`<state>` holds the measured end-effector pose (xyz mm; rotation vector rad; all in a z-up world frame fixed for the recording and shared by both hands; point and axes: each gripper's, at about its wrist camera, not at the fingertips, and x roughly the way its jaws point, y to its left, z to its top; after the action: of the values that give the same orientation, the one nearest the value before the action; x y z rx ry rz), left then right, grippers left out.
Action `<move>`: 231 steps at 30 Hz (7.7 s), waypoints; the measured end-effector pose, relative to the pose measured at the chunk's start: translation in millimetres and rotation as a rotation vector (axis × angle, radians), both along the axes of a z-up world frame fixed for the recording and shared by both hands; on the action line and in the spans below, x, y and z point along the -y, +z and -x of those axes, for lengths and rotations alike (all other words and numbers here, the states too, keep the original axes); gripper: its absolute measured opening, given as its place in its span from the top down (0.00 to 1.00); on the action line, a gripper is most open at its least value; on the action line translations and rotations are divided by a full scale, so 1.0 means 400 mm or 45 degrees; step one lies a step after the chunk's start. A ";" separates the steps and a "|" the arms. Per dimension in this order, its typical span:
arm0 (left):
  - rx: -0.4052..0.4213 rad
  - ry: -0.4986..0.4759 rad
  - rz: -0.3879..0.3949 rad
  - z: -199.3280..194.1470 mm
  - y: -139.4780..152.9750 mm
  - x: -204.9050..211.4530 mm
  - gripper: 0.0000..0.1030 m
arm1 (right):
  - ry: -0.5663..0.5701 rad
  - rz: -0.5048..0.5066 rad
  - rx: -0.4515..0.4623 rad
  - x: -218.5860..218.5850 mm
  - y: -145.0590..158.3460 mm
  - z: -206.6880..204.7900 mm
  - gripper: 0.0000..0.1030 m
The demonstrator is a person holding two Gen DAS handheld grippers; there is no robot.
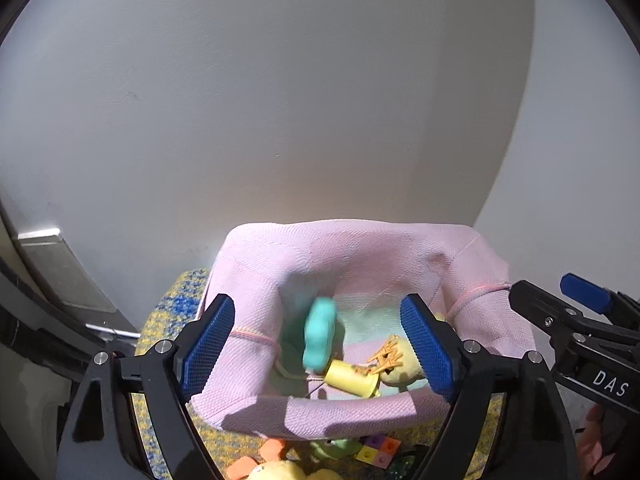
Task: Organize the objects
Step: 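Open both tools to drop the teal plush and strap into the basket, then withdraw both open tools from the basket, then lower the left tool onto the yellow plush bear while the right tool approaches the black ball, then close the left tool on the yellow bear while the right tool closes on the black-green ball, then lift and carry the bear and ball over the pink-lined basket with both tools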
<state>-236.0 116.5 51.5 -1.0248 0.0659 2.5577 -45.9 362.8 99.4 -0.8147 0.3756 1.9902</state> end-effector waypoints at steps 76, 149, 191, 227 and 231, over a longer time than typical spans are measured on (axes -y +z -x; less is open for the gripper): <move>0.186 0.109 0.129 -0.325 -0.296 0.152 0.00 | -0.040 0.082 0.166 0.261 -0.286 -0.173 0.08; 0.167 0.114 0.065 -0.348 -0.364 0.187 0.49 | -0.011 0.257 0.266 0.204 -0.439 -0.081 0.42; -0.138 0.020 -0.034 -0.315 0.051 0.125 0.49 | 0.048 -0.047 0.051 0.244 -0.002 -0.082 0.42; 0.045 -0.168 0.013 0.023 0.016 -0.056 0.49 | 0.055 -0.029 0.073 -0.033 0.030 0.097 0.41; 0.079 -0.166 -0.004 0.040 0.005 -0.053 0.44 | 0.052 -0.004 0.063 -0.048 0.021 0.101 0.40</move>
<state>-252.0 137.7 53.6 -1.0619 0.1080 2.4068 -86.4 382.1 107.6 -0.8741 0.3289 2.0042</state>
